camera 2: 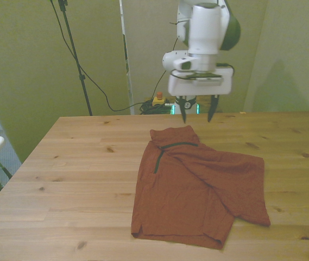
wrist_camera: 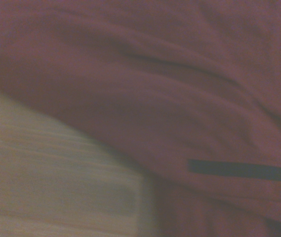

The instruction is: Fold the shorts

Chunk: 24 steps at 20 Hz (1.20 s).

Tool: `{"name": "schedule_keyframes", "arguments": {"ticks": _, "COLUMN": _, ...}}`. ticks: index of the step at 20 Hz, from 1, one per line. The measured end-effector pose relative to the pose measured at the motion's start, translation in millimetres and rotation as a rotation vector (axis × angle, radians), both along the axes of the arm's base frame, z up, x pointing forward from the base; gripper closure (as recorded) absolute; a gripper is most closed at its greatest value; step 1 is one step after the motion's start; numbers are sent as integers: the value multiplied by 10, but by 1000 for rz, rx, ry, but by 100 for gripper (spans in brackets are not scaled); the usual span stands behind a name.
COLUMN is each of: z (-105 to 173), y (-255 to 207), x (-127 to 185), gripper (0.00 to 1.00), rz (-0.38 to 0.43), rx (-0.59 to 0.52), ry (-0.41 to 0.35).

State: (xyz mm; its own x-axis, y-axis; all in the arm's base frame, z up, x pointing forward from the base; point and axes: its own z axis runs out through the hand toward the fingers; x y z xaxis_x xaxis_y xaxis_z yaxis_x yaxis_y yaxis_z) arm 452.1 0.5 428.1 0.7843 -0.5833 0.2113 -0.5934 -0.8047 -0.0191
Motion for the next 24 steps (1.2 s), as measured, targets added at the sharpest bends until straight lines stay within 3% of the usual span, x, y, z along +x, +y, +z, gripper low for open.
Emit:
{"name": "schedule_keyframes", "arguments": {"ticks": 6, "z": -302, "y": 790, "x": 121, "gripper": 0, "rz": 218, "rx": -294, "ry": -98}}
{"name": "schedule_keyframes", "arguments": {"ticks": 13, "z": -494, "y": 1450, "x": 174, "gripper": 0, "rz": 448, "rx": -538, "ry": -312}}
{"name": "schedule_keyframes", "arguments": {"ticks": 16, "z": -683, "y": 1552, "x": 111, "gripper": 0, "rz": 484, "rx": -594, "ry": -388}}
{"name": "schedule_keyframes", "arguments": {"ticks": 20, "z": -1076, "y": 1526, "x": 126, "gripper": 0, "rz": 496, "rx": -577, "ry": -369}}
{"name": "schedule_keyframes", "arguments": {"ticks": 24, "z": -1096, "y": 1567, "x": 198, "gripper": 0, "rz": 500, "rx": -573, "ry": -380}}
